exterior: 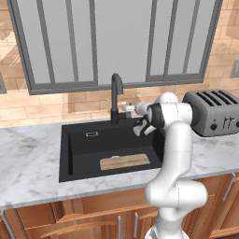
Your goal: Turn on the sink faucet with hot water and rinse the cutting board for ten seconds, then turn off the faucet. Push the cutting board to reach the water if necessary.
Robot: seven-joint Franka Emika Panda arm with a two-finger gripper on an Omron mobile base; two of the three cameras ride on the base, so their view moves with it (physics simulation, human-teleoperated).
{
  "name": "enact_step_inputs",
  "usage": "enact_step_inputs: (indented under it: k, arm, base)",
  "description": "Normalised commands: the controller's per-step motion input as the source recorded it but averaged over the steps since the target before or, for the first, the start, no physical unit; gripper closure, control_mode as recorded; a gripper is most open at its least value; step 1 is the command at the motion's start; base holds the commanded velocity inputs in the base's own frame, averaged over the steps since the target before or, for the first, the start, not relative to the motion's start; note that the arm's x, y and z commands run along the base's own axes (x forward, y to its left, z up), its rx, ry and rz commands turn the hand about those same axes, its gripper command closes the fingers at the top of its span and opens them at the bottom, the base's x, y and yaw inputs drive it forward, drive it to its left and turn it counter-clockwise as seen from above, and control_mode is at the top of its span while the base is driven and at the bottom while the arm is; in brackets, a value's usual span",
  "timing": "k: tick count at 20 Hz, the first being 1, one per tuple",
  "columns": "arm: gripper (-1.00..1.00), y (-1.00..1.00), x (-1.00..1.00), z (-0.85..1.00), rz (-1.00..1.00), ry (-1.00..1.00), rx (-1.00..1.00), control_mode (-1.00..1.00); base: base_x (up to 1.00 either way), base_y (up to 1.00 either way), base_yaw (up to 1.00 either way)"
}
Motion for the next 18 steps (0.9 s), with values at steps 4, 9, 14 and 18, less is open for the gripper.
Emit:
enact_step_inputs:
  k: [4,9,14,18]
  arm:
    - [-1.0,-0.17,-0.21,0.0,0.0,0.02,0.0,-1.0]
    - [-1.0,-0.03,-0.01,0.0,0.0,0.0,0.0,-1.0]
    - [-1.0,0.0,0.07,0.0,0.0,0.0,0.0,-1.0]
    - [-1.0,0.0,0.09,0.0,0.0,0.0,0.0,-1.0]
  base:
    - [0.0,0.0,0.0]
    - [0.0,0.0,0.0]
    - [0.0,0.0,0.0]
    - [0.0,0.0,0.0]
